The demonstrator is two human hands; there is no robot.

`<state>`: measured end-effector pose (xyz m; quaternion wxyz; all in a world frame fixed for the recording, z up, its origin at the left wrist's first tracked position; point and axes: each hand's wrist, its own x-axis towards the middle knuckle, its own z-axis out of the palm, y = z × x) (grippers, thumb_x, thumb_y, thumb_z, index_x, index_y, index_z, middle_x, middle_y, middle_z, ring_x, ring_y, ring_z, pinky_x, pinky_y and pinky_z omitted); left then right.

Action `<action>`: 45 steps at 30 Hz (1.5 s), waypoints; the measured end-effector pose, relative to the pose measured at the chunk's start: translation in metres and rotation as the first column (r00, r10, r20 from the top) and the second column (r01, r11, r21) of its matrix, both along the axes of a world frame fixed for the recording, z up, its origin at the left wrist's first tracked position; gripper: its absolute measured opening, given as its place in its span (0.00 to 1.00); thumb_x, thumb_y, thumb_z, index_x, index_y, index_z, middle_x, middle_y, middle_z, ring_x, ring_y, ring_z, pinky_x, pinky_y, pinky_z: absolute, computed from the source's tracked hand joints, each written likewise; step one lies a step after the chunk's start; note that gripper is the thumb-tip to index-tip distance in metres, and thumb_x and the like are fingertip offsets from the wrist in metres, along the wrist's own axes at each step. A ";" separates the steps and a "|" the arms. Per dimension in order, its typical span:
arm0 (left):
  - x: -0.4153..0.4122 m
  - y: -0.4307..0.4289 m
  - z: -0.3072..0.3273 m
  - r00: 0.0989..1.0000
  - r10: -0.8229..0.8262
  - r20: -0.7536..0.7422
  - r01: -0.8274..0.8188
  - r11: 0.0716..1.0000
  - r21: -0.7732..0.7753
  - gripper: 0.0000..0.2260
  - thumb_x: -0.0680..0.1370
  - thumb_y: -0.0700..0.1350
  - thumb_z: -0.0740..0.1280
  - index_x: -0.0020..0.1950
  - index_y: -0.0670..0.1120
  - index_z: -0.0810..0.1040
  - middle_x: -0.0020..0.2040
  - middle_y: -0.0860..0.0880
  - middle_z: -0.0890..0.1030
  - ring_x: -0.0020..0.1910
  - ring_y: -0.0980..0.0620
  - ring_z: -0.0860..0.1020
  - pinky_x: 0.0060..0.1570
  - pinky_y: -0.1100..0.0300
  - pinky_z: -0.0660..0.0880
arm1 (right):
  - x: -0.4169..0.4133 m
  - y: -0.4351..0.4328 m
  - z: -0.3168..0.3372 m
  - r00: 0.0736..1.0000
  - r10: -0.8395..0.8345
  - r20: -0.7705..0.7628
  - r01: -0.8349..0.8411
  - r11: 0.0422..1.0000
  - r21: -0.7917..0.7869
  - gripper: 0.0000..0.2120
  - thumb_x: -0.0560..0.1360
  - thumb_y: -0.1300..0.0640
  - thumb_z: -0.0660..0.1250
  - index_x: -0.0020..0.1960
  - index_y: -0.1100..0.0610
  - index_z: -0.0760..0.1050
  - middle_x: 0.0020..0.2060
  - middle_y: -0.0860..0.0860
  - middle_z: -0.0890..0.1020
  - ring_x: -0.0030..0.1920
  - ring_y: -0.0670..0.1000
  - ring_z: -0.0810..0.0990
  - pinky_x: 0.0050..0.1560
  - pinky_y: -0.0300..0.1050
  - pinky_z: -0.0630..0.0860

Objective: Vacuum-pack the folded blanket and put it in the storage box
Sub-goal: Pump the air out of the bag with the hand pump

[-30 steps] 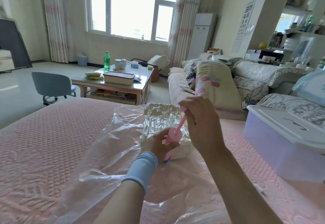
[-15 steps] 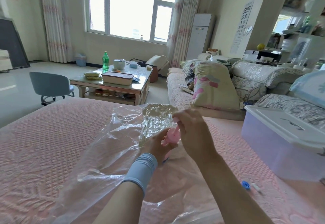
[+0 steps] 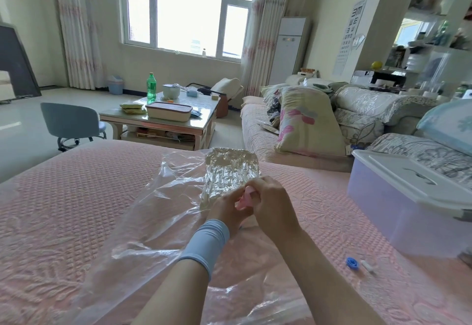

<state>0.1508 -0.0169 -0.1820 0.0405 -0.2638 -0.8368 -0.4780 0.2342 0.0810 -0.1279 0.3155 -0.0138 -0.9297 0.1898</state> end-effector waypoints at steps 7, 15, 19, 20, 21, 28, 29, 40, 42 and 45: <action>-0.008 -0.005 0.001 0.997 -0.051 0.058 0.047 0.997 0.063 0.23 0.68 0.53 0.76 0.48 0.78 0.70 0.43 0.69 0.79 0.45 0.72 0.75 0.39 0.77 0.65 | 0.018 -0.006 0.068 0.822 0.078 -0.564 0.031 0.983 0.181 0.07 0.76 0.69 0.65 0.50 0.61 0.80 0.44 0.53 0.81 0.48 0.51 0.74 0.53 0.33 0.68; 0.001 -0.002 0.002 0.998 0.005 0.059 -0.007 1.000 0.020 0.24 0.64 0.62 0.73 0.56 0.74 0.69 0.35 0.74 0.74 0.40 0.70 0.74 0.35 0.77 0.63 | 0.007 0.001 0.025 0.966 0.037 -0.258 -0.026 0.999 0.045 0.10 0.77 0.69 0.65 0.54 0.61 0.81 0.55 0.56 0.81 0.58 0.58 0.78 0.62 0.48 0.72; 0.006 -0.001 0.005 0.999 -0.011 0.036 0.010 1.000 0.027 0.24 0.58 0.67 0.65 0.53 0.71 0.71 0.32 0.74 0.73 0.33 0.78 0.70 0.34 0.78 0.66 | 0.007 0.001 0.012 0.998 -0.021 0.059 0.017 0.998 0.067 0.07 0.78 0.61 0.65 0.53 0.56 0.81 0.49 0.53 0.80 0.52 0.56 0.78 0.50 0.50 0.76; 0.005 -0.001 0.005 0.999 -0.014 0.045 0.012 0.999 0.038 0.22 0.60 0.65 0.68 0.54 0.70 0.73 0.34 0.72 0.75 0.35 0.76 0.72 0.34 0.77 0.66 | 0.009 0.001 0.019 0.999 -0.012 0.036 0.008 0.995 0.103 0.06 0.79 0.61 0.66 0.52 0.56 0.81 0.49 0.53 0.80 0.51 0.56 0.78 0.49 0.50 0.77; 0.003 -0.002 0.005 0.998 -0.016 0.057 0.013 0.999 0.049 0.21 0.63 0.61 0.72 0.55 0.69 0.75 0.37 0.69 0.76 0.37 0.75 0.73 0.34 0.77 0.65 | 0.010 0.000 0.028 1.000 0.004 -0.008 -0.002 0.990 0.142 0.06 0.78 0.61 0.66 0.51 0.57 0.82 0.48 0.53 0.80 0.51 0.55 0.78 0.48 0.51 0.77; -0.006 -0.003 0.001 0.997 -0.040 0.068 0.034 0.996 0.086 0.22 0.67 0.53 0.77 0.59 0.66 0.77 0.41 0.72 0.77 0.42 0.74 0.73 0.37 0.79 0.66 | 0.020 0.008 0.084 0.810 0.136 -0.570 0.008 0.970 0.244 0.07 0.78 0.63 0.64 0.50 0.57 0.80 0.49 0.50 0.80 0.50 0.51 0.74 0.51 0.39 0.71; -0.005 -0.002 0.001 0.997 -0.033 0.063 0.028 0.996 0.082 0.22 0.67 0.53 0.77 0.59 0.67 0.77 0.38 0.75 0.75 0.39 0.77 0.71 0.37 0.82 0.65 | 0.017 0.009 0.080 0.785 0.131 -0.606 0.011 0.974 0.225 0.07 0.78 0.66 0.65 0.51 0.59 0.80 0.50 0.51 0.80 0.52 0.51 0.75 0.55 0.37 0.70; -0.004 -0.002 0.001 0.998 -0.034 0.054 0.029 0.995 0.094 0.21 0.69 0.51 0.75 0.61 0.61 0.78 0.41 0.68 0.76 0.39 0.72 0.73 0.36 0.79 0.65 | 0.011 -0.005 0.031 0.990 0.015 -0.141 0.007 0.989 0.148 0.08 0.76 0.65 0.67 0.51 0.56 0.82 0.47 0.51 0.84 0.47 0.57 0.80 0.42 0.46 0.75; -0.007 -0.005 0.002 0.994 -0.062 0.085 0.052 0.992 0.119 0.23 0.69 0.48 0.76 0.62 0.61 0.77 0.45 0.64 0.78 0.47 0.63 0.77 0.43 0.74 0.66 | 0.016 -0.005 0.055 0.956 0.075 -0.284 -0.031 0.987 0.157 0.08 0.76 0.66 0.67 0.50 0.58 0.82 0.47 0.52 0.84 0.46 0.56 0.81 0.45 0.50 0.79; -0.009 -0.004 0.002 0.992 -0.083 0.097 0.069 0.988 0.139 0.24 0.69 0.47 0.77 0.62 0.61 0.77 0.47 0.63 0.79 0.48 0.63 0.76 0.42 0.78 0.66 | 0.020 -0.002 0.080 0.835 0.113 -0.538 -0.016 0.983 0.181 0.09 0.77 0.64 0.63 0.50 0.58 0.81 0.46 0.50 0.83 0.49 0.51 0.79 0.54 0.37 0.73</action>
